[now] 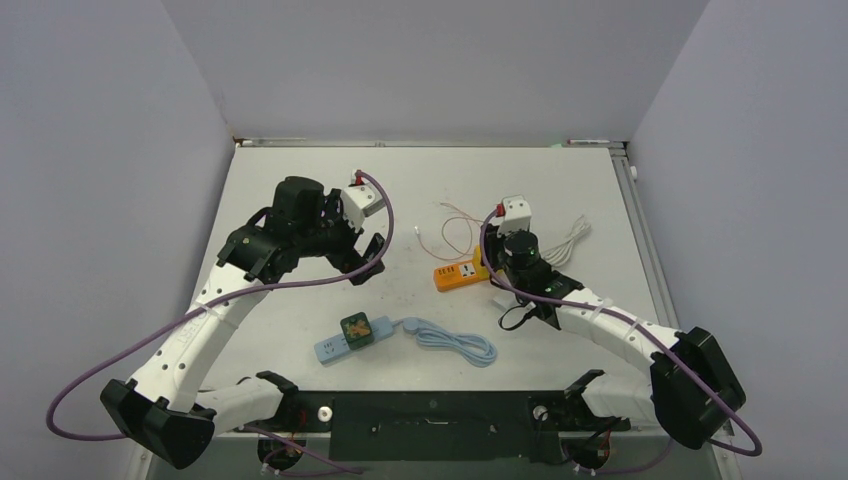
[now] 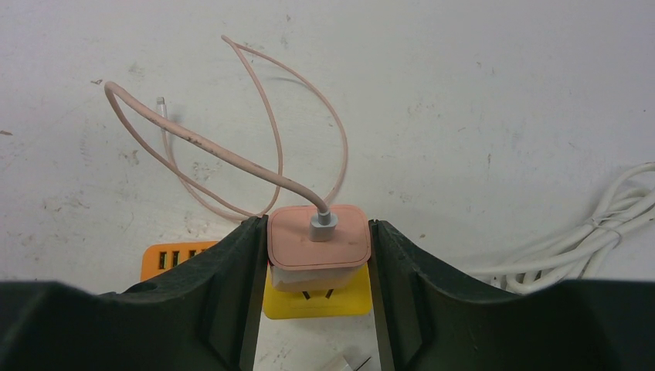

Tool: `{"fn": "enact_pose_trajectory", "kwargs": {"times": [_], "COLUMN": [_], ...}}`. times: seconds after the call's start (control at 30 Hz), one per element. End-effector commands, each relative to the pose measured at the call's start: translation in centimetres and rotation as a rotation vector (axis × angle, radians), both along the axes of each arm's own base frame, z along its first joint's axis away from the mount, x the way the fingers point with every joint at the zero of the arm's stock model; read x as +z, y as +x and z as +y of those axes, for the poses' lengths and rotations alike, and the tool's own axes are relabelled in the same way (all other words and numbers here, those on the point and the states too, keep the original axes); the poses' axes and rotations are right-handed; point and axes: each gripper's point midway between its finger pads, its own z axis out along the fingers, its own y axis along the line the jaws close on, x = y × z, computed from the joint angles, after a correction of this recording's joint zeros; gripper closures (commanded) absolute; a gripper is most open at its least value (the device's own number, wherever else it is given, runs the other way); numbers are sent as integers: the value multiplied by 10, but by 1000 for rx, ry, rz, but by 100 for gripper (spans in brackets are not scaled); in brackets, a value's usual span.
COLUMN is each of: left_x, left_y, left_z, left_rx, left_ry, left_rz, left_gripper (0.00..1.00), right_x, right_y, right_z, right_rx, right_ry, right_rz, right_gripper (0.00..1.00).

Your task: Insert the plug

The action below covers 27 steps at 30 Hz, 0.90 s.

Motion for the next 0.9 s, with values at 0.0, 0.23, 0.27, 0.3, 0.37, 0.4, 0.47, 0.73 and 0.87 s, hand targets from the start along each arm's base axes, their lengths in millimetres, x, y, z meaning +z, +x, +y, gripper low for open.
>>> {"fn": "enact_pose_trajectory", "kwargs": {"times": [0.0, 0.23, 0.27, 0.3, 0.37, 0.4, 0.47, 0.73, 0.87], "left_x": [8, 9, 9, 8, 8, 8, 7, 7, 9], "left_y": [1, 1, 1, 1, 1, 1, 1, 1, 1], "left_z": [-2, -2, -2, -2, -2, -2, -3, -2, -2], "left_rx": [-1, 1, 1, 2, 0, 0, 1, 4, 7], "left_ry": [-28, -27, -28, -27, -28, -28, -28, -28, -32], "left_rz": [-7, -8, -9, -7, -6, -5, -4, -4, -6], "left_gripper": [4, 4, 3, 3, 3, 3, 3, 3, 3], "right_x": [7, 2, 3, 4, 5, 6, 7, 19, 16], "right_y": [4, 2, 2, 2, 2, 2, 1, 1, 1], "right_z": [3, 3, 1, 0, -3, -3, -3, -3, -3], "right_rx": [-6, -19, -27, -35, -46, -46, -46, -39, -41], "right_ry": [7, -8, -10, -10, -10, -12, -10, -7, -11], "right_rz": [-44, -41, -45, -49, -57, -58, -62, -88, -81], "right_gripper": [95, 95, 95, 95, 95, 95, 95, 95, 95]}}
